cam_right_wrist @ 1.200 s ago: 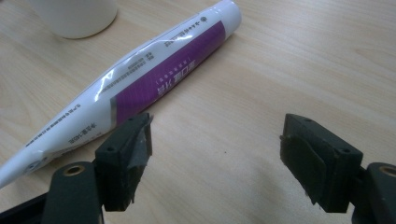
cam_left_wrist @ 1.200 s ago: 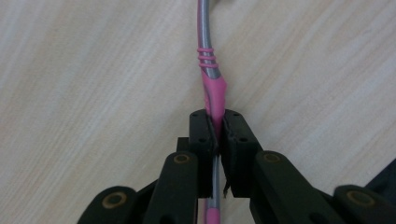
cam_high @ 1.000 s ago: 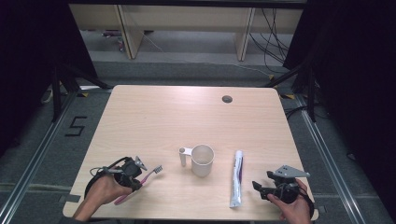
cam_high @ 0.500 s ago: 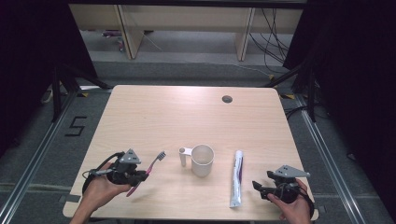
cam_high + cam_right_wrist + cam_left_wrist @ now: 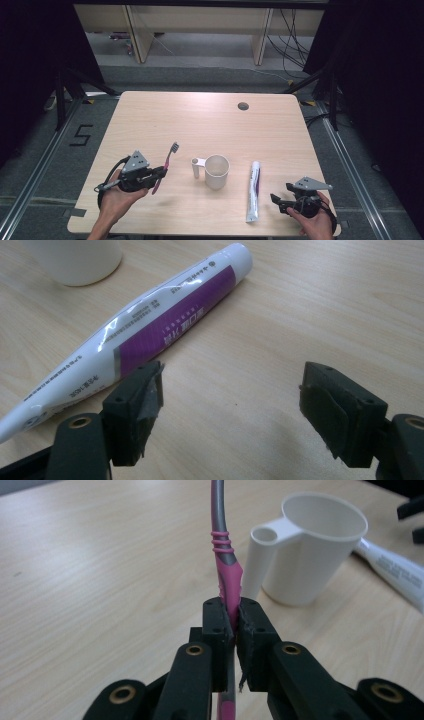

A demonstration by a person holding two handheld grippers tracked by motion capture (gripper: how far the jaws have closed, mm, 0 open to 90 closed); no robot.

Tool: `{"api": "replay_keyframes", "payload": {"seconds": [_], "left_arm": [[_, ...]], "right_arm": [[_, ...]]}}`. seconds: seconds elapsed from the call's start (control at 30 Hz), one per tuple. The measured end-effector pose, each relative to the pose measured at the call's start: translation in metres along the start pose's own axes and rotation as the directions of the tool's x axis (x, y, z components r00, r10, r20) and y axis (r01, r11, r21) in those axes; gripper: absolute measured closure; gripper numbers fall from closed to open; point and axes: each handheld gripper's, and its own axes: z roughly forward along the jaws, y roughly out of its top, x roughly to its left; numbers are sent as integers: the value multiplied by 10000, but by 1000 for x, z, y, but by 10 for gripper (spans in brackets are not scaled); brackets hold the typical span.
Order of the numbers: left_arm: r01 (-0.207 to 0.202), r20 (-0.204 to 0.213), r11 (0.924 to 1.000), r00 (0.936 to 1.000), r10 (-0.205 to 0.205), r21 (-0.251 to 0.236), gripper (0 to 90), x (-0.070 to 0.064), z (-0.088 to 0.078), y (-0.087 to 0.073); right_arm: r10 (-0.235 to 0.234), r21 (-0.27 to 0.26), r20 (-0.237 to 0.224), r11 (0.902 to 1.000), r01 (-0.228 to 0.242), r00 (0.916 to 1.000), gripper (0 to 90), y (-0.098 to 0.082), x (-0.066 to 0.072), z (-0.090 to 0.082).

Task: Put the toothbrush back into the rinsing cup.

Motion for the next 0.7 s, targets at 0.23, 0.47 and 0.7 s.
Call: {"api": "replay_keyframes", "payload": {"seconds": [0.23, 0.47, 0.7], "left_arm": [[86, -107, 9960, 9999, -96, -889, 830, -2, 6, 3], [-167, -271, 9820, 9996, 118, -1882, 830, -10, 14, 10], [-59, -132, 9660, 9999, 26, -2586, 829, -19, 23, 25]], "right_arm": [[28, -34, -2, 10000, -28, 10000, 265, 0, 0, 1], [-18, -37, 32, 10000, 18, 10000, 265, -1, 0, 0], [6, -46, 8, 10000, -6, 10000, 265, 0, 0, 1]]}}
